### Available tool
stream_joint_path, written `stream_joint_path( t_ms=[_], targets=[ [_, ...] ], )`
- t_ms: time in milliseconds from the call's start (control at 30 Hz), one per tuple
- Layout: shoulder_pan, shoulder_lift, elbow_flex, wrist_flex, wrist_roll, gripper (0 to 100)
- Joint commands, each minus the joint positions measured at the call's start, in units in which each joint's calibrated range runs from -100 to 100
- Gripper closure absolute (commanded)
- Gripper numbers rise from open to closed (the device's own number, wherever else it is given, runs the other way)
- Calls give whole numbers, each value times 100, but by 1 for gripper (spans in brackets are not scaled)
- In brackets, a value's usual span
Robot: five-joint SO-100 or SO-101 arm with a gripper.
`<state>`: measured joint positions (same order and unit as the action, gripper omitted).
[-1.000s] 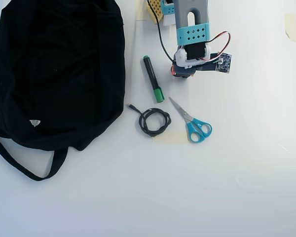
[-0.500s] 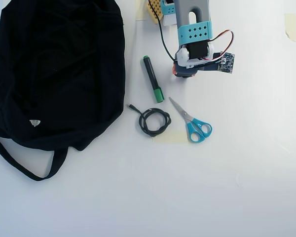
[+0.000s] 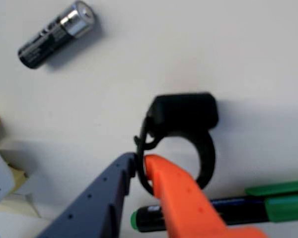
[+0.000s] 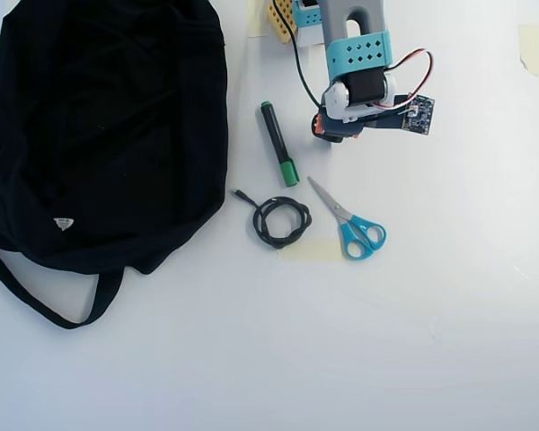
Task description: Put the bike light into the black bag
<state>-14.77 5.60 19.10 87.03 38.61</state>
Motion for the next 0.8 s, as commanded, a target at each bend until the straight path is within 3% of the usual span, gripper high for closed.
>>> stream_joint_path(
  t_ms=[0, 533, 767],
  targets=[
    [-41, -145, -257, 82, -7, 98],
    [-139, -145, -1237, 763, -17, 98],
    [-213, -162, -1838, 1228, -374, 98]
  ],
)
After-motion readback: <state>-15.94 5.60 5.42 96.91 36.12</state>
